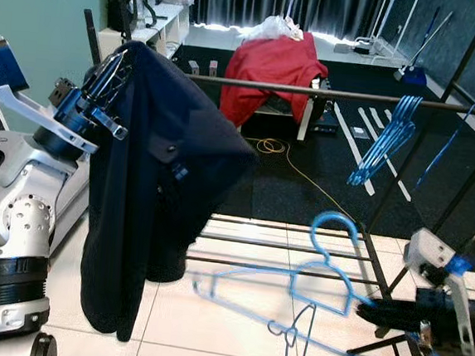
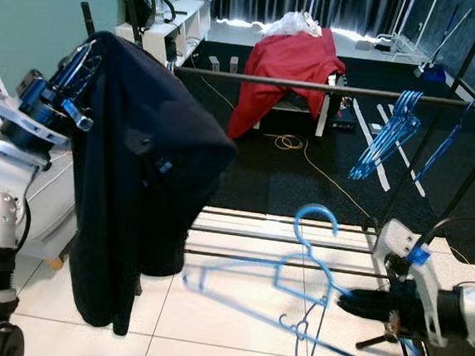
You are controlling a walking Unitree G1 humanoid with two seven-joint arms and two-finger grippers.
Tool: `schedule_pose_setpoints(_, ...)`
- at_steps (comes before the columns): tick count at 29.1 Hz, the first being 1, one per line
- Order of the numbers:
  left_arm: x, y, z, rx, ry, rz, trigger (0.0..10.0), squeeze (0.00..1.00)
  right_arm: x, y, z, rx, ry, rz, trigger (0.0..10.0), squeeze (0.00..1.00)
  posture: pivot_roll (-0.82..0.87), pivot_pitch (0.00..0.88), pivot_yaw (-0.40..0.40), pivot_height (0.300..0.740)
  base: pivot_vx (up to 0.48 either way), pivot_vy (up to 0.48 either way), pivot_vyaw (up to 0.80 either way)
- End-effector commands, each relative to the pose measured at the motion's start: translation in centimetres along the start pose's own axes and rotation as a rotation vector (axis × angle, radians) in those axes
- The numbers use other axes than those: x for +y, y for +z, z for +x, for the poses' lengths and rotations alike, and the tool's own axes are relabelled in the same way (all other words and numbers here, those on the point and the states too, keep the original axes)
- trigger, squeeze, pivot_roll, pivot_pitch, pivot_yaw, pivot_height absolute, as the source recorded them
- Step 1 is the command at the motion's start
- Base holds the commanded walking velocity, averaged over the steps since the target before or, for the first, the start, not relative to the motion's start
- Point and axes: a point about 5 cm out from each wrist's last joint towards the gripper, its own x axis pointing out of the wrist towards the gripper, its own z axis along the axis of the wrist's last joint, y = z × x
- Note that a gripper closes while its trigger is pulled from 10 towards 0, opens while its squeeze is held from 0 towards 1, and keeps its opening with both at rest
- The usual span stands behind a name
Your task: Hang hanger
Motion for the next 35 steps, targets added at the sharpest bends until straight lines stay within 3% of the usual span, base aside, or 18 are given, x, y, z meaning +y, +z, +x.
schedule_pose_setpoints(1, 0.4, -0.4, -0.3, 0.046, 0.024, 0.056, 0.0, 0.0, 0.0, 1.8, -0.8, -0.111, -0.006, -0.047, 0.0, 0.0, -0.12, 0.015, 0.001, 0.74, 0.0, 0.0, 0.0)
schedule_pose_setpoints(3, 0.9, -1.6, -0.8, 0.146, 0.064, 0.129, 0.0, 0.0, -1.1, 2.4, -1.4, -0.139, -0.1, -0.097, 0.0, 0.0, -0.12, 0.015, 0.007, 0.74, 0.0, 0.0, 0.0)
schedule_pose_setpoints(4, 1.4, -2.9, -1.4, 0.248, 0.092, 0.198, 0.0, 0.0, -2.2, 2.6, -1.9, -0.133, -0.202, -0.133, 0.0, 0.0, -0.12, 0.015, 0.007, 0.74, 0.0, 0.0, 0.0)
schedule_pose_setpoints(5, 1.4, -2.9, -1.4, 0.248, 0.092, 0.198, 0.0, 0.0, -2.2, 2.6, -1.9, -0.133, -0.202, -0.133, 0.0, 0.0, -0.12, 0.015, 0.007, 0.74, 0.0, 0.0, 0.0)
schedule_pose_setpoints(6, 2.1, -4.5, -2.5, 0.387, 0.156, 0.288, 0.0, 0.0, -3.7, 2.2, -2.6, -0.086, -0.348, -0.159, 0.0, 0.0, -0.12, 0.02, 0.015, 0.74, 0.0, 0.0, 0.0)
schedule_pose_setpoints(7, 2.1, -4.5, -2.5, 0.387, 0.156, 0.288, 0.0, 0.0, -3.7, 2.2, -2.6, -0.086, -0.348, -0.159, 0.0, 0.0, -0.12, 0.02, 0.015, 0.74, 0.0, 0.0, 0.0)
schedule_pose_setpoints(8, 2.7, -6.0, -3.9, 0.517, 0.249, 0.344, 0.0, 0.0, -5.3, 1.4, -3.1, -0.032, -0.507, -0.165, 0.0, 0.0, -0.11, 0.025, 0.023, 0.74, 0.0, 0.0, 0.0)
schedule_pose_setpoints(9, 2.7, -7.5, -5.9, 0.631, 0.361, 0.404, 0.0, 0.0, -6.7, 0.5, -3.1, -0.041, -0.665, -0.138, 9.5, 0.0, -0.1, 0.031, 0.022, 0.74, 0.0, 0.0, 0.0)
schedule_pose_setpoints(11, 2.7, -7.5, -5.9, 0.631, 0.361, 0.404, 0.0, 0.0, -6.7, 0.5, -3.1, -0.041, -0.665, -0.138, 9.5, 0.0, -0.1, 0.031, 0.022, 0.74, 0.0, 0.0, 0.0)
schedule_pose_setpoints(12, 2.4, -8.2, -7.4, 0.7, 0.441, 0.46, 1.2, 0.0, -7.4, -0.2, -2.7, -0.053, -0.761, -0.114, 10.0, 0.0, -0.1, 0.031, 0.022, 0.74, 0.0, 0.0, 0.0)
schedule_pose_setpoints(13, 1.7, -8.7, -8.5, 0.747, 0.481, 0.507, 7.6, 0.0, -7.9, -0.7, -1.9, -0.1, -0.821, -0.072, 10.0, 0.0, -0.08, 0.04, 0.013, 0.74, 0.0, 0.0, 0.0)
schedule_pose_setpoints(14, 0.6, -9.0, -9.3, 0.761, 0.527, 0.518, 10.0, 0.0, -7.9, -1.4, -0.3, -0.152, -0.844, -0.013, 10.0, 0.0, -0.07, 0.041, 0.003, 0.74, 0.0, 0.0, 0.0)
schedule_pose_setpoints(15, 0.6, -9.0, -9.3, 0.761, 0.527, 0.518, 10.0, 0.0, -7.9, -1.4, -0.3, -0.152, -0.844, -0.013, 10.0, 0.0, -0.07, 0.041, 0.003, 0.74, 0.0, 0.0, 0.0)
schedule_pose_setpoints(16, -1.1, -9.4, -10.2, 0.774, 0.587, 0.498, 10.0, 0.0, -7.4, -2.4, 3.0, -0.232, -0.827, 0.083, 10.0, 0.0, -0.06, 0.044, -0.014, 0.74, 0.0, 0.0, 0.0)
schedule_pose_setpoints(18, -1.1, -9.4, -10.2, 0.774, 0.587, 0.498, 10.0, 0.0, -7.4, -2.4, 3.0, -0.232, -0.827, 0.083, 10.0, 0.0, -0.06, 0.044, -0.014, 0.74, 0.0, 0.0, 0.0)
schedule_pose_setpoints(23, -2.6, -10.1, -11.6, 0.768, 0.656, 0.485, 10.0, 0.0, -5.9, -3.9, 7.5, -0.289, -0.788, 0.161, 10.0, 0.0, -0.04, 0.055, -0.032, 0.74, 0.0, 0.0, 0.4)
schedule_pose_setpoints(28, -3.0, -10.5, -12.0, 0.722, 0.703, 0.451, 10.0, 0.0, -5.7, -5.4, 9.0, -0.291, -0.81, 0.193, 10.0, 0.0, -0.04, 0.057, -0.038, 0.74, 0.0, 0.0, 0.77)
schedule_pose_setpoints(35, -3.7, -11.2, -11.0, 0.689, 0.654, 0.407, 10.0, 0.0, -6.1, -5.4, 9.8, -0.266, -0.833, 0.117, 10.0, 0.0, -0.06, 0.042, -0.031, 0.74, 0.0, 0.0, 0.77)
